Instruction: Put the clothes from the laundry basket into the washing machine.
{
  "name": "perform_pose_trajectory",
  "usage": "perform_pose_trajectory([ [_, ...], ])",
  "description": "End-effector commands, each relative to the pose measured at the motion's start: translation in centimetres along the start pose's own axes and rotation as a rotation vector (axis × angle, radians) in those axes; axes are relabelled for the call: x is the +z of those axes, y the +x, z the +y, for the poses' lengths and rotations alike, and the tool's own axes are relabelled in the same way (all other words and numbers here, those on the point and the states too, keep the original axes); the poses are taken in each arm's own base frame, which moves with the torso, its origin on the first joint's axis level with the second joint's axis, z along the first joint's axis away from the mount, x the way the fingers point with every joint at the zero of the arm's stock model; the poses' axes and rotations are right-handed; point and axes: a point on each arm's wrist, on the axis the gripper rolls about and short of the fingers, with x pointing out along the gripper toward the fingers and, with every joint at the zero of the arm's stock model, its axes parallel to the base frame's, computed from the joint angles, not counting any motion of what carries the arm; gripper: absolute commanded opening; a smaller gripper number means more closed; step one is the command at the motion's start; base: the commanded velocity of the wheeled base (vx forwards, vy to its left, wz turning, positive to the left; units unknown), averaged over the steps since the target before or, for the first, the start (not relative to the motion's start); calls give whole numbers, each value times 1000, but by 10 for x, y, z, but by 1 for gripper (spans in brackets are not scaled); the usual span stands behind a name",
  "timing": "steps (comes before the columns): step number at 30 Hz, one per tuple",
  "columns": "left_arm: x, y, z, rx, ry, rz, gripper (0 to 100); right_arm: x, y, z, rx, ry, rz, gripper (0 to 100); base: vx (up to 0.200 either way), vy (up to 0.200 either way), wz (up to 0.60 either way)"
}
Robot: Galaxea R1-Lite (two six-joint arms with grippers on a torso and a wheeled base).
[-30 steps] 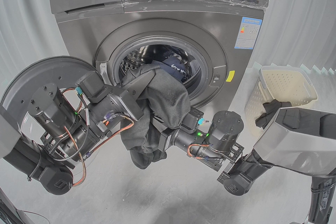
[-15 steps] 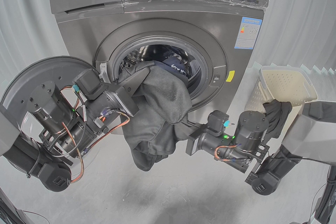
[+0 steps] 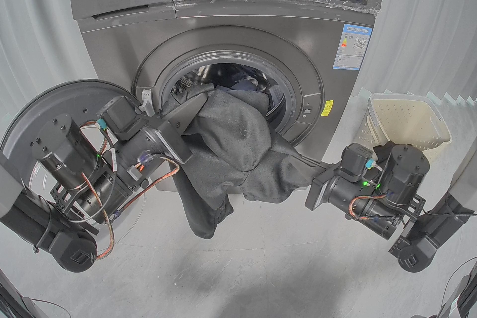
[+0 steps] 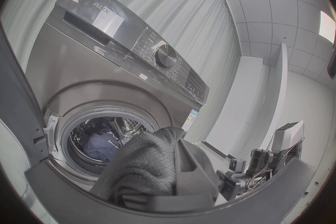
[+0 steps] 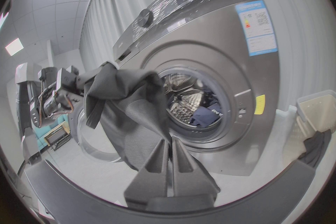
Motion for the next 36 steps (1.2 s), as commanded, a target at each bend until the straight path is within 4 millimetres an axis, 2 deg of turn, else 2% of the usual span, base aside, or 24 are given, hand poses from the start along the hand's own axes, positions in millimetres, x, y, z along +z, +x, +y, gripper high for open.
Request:
perform_pose_trajectory([
  [1,3,-3,0,3,3,-4,0,17,-16,-5,-36,7,-46,0,0,0,0],
  [4,-1,-6,-1,4,1,12,0,24,-24,-4,-36,10,-69,0,0,0,0],
  [10,-6,-11,-1,11,-5,41,0,25,-25,1,-16,11,-71,0,0,0,0],
  [17,-6,-12,-2,9,-6,42,0,14,-28,3,-8,14,-22,0,0,0,0],
  [20,-6,-11,-3,3,-5,40,0,1,-20,-2,-25,15,22,0,0,0,0],
  [21,-6,-11,-3,3,-5,40,0,-1,-18,-2,-27,14,26,100,0,0,0],
  [23,-6,-11,-4,2,-4,41,0,-14,-6,-7,-34,9,58,100,0,0,0],
  [26,-3,-11,-4,-2,-4,29,0,-25,7,-5,0,10,73,100,0,0,0],
  [32,-3,-11,-8,-14,-10,31,0,-32,24,-3,125,1,50,100,0,0,0],
  [36,-6,-10,-12,-26,-16,40,0,-41,48,-3,174,-4,40,100,0,0,0],
])
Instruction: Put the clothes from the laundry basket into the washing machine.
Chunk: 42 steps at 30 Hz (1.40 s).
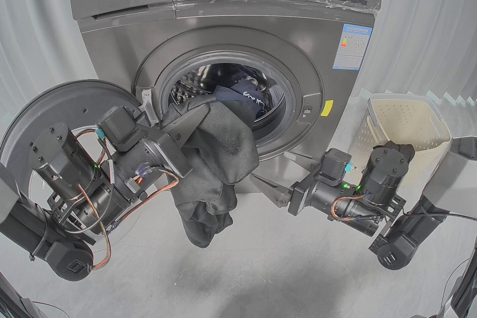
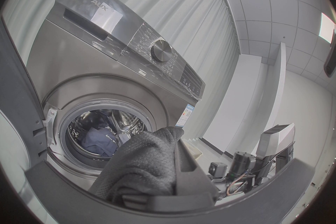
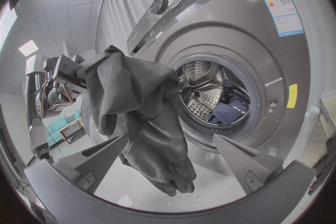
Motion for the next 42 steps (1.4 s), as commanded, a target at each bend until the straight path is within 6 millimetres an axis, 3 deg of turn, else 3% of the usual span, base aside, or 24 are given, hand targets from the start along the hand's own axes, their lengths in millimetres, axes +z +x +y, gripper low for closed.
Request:
perform_pose_trajectory([
  [1,-1,1,-4,-15,-5,4,0,-23,29,-6,37,0,22,100,0,0,0],
  [13,-3,2,-4,-15,-11,9,0,-40,75,5,124,-8,-20,100,0,0,0],
  [35,-6,4,-3,-13,-13,15,0,-41,92,32,137,-10,-78,100,0,0,0],
  [36,-6,4,-3,-13,-13,13,0,-40,92,33,135,-10,-79,0,0,0,0],
  [42,-6,4,-2,-11,-13,14,0,-34,87,32,123,-11,-90,0,0,0,0],
])
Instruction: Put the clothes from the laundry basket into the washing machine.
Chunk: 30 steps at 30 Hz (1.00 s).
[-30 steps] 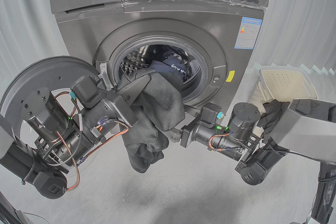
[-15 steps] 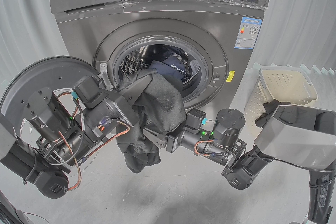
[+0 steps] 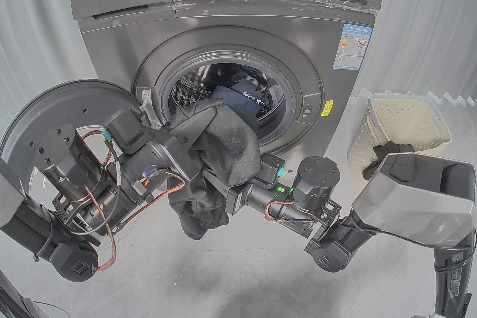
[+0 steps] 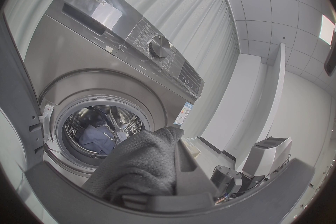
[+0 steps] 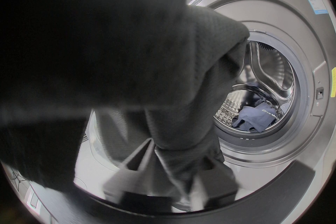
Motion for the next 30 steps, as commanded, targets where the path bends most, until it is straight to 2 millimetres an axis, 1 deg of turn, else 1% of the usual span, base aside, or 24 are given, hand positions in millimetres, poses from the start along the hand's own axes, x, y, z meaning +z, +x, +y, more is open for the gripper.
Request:
perform_pose_trajectory([
  [1,-1,0,1,2,1,2,0,6,-6,0,-4,-1,-5,0,0,0,0],
  [3,0,0,1,3,2,0,0,12,-11,0,-10,-2,-8,0,0,0,0],
  [4,-1,0,1,4,1,2,0,14,-17,-1,-22,-1,5,0,0,0,0],
  [8,-1,1,2,7,5,1,0,30,-27,-3,-107,4,-22,0,0,0,0],
  [14,-2,0,3,12,-2,7,0,48,-41,-1,-123,3,-33,0,0,0,0],
  [15,-2,-1,4,13,-2,10,100,51,-43,-1,-127,3,-34,0,0,0,0],
  [19,-2,0,5,18,-4,6,100,56,-53,-9,-180,-4,-27,0,0,0,0],
  [20,-3,0,7,24,-4,10,100,65,-59,-18,-215,-11,-46,0,0,0,0],
  [23,-6,0,13,45,-3,22,100,84,-69,-31,-258,-28,-85,0,0,0,0],
  [24,-7,0,14,47,-4,23,100,85,-70,-32,-261,-29,-87,0,0,0,0],
  [25,-10,0,16,54,-5,34,100,96,-73,-32,-263,-33,-115,0,0,0,0],
  [26,-12,1,17,57,-6,38,100,100,-75,-30,-262,-35,-125,0,0,0,0],
  [29,-18,1,19,65,-8,60,100,109,-81,-23,-249,-35,-150,0,0,0,0],
  [30,-18,1,19,65,-8,60,100,110,-81,-23,-249,-35,-152,0,0,0,0],
])
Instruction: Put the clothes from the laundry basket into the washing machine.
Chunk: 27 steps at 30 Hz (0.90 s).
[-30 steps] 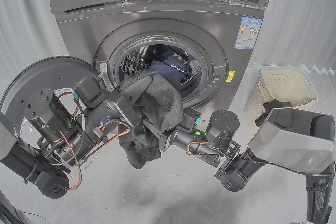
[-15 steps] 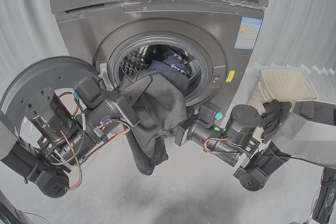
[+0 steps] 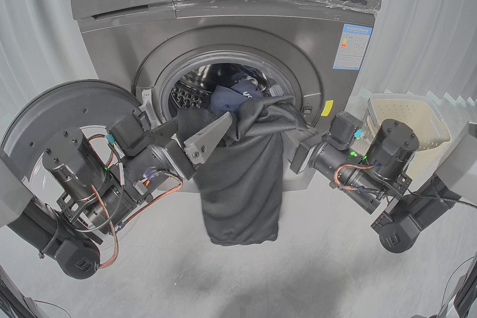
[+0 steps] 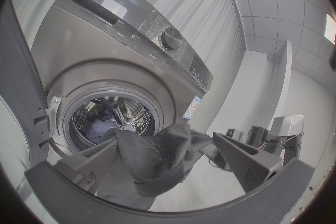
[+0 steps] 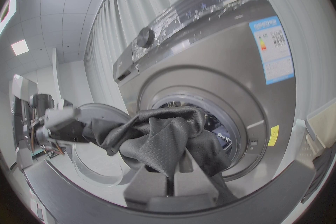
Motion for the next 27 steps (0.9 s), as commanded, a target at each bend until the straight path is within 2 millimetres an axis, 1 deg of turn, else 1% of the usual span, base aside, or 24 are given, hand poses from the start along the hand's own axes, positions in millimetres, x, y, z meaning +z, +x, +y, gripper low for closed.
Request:
perform_pose_trajectory([
  [1,-12,1,6,20,-5,42,100,28,-11,6,13,2,-72,0,0,0,0],
  [4,-14,0,7,23,-8,49,100,26,-13,8,20,7,-63,0,0,0,0],
  [11,-27,-2,11,38,-14,100,100,21,-21,9,23,24,-52,0,0,0,0],
  [13,-33,-3,11,41,-17,121,100,23,-28,9,21,25,-46,0,0,0,0],
  [14,-33,-3,11,41,-17,121,100,23,-28,9,21,25,-46,0,0,0,0],
  [15,-35,-3,12,43,-18,128,100,22,-33,10,23,26,-30,0,0,0,0],
  [17,-36,-3,12,44,-19,133,100,20,-36,10,22,25,-16,0,0,0,0],
  [22,-39,-4,14,50,-20,144,100,16,-38,15,34,32,1,0,0,0,0],
  [24,-39,-4,14,52,-18,145,100,14,-41,16,37,32,16,0,0,0,0],
  [27,-40,-5,15,56,-19,150,100,-1,-54,23,55,39,99,0,0,0,0],
])
